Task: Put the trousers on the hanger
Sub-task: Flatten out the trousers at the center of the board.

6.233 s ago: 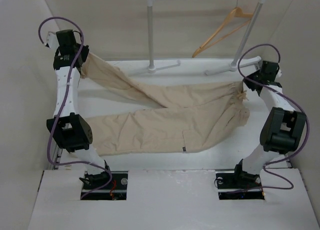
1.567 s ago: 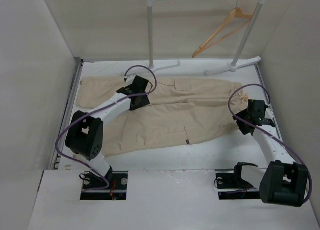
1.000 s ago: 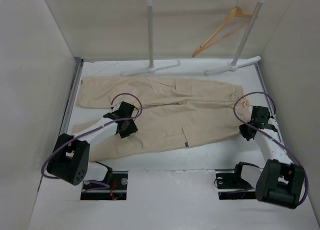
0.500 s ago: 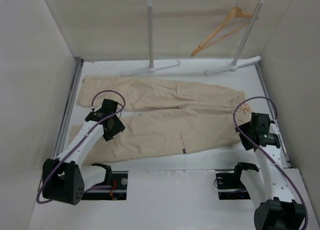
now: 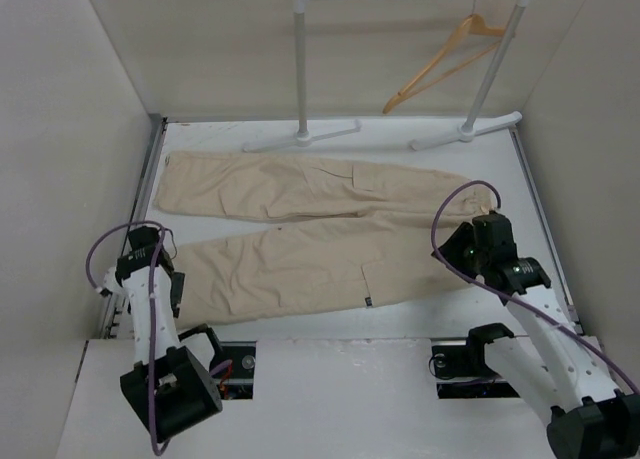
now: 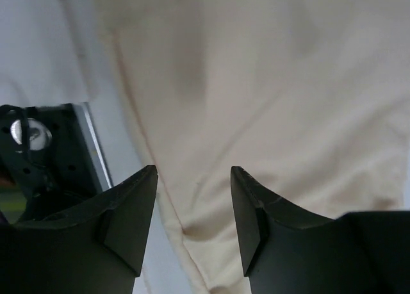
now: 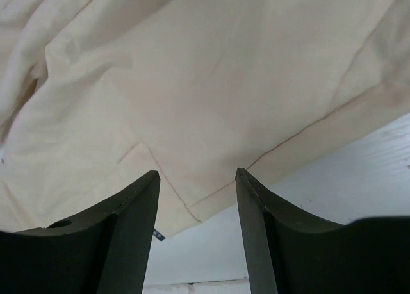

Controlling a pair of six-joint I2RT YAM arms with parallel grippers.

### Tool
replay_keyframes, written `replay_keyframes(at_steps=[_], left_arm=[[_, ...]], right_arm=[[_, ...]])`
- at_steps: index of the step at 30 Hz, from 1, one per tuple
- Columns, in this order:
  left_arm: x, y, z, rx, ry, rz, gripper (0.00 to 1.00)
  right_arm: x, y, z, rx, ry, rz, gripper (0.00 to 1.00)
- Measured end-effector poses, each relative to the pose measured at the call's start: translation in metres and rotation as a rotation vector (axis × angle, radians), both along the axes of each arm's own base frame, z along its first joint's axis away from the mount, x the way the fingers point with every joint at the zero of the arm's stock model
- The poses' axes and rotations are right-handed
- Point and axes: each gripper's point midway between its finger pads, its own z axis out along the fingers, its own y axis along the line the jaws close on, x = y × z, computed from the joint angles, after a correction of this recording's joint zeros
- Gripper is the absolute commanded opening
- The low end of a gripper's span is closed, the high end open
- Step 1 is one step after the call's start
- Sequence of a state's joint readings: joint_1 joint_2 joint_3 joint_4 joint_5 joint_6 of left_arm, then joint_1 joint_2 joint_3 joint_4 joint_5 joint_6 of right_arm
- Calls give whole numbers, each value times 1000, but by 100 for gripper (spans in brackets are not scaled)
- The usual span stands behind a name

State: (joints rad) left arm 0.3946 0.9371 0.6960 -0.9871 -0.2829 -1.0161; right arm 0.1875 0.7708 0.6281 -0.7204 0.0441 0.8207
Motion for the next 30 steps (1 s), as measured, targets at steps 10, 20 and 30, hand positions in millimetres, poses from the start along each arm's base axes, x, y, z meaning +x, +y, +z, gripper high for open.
replay_keyframes(at_steps=[10,20,30], left_arm=[[-45,4,-37,-44,85,280,44],[-40,-5,-53,-63,118,270,44],[-26,4,-51,-3,1,285,5]], right_arm=[[-14,41,-2,84,-7,182,59],[-13,43,1,99,-21,189,61],[-6,15,-3,119,-45,33,52]])
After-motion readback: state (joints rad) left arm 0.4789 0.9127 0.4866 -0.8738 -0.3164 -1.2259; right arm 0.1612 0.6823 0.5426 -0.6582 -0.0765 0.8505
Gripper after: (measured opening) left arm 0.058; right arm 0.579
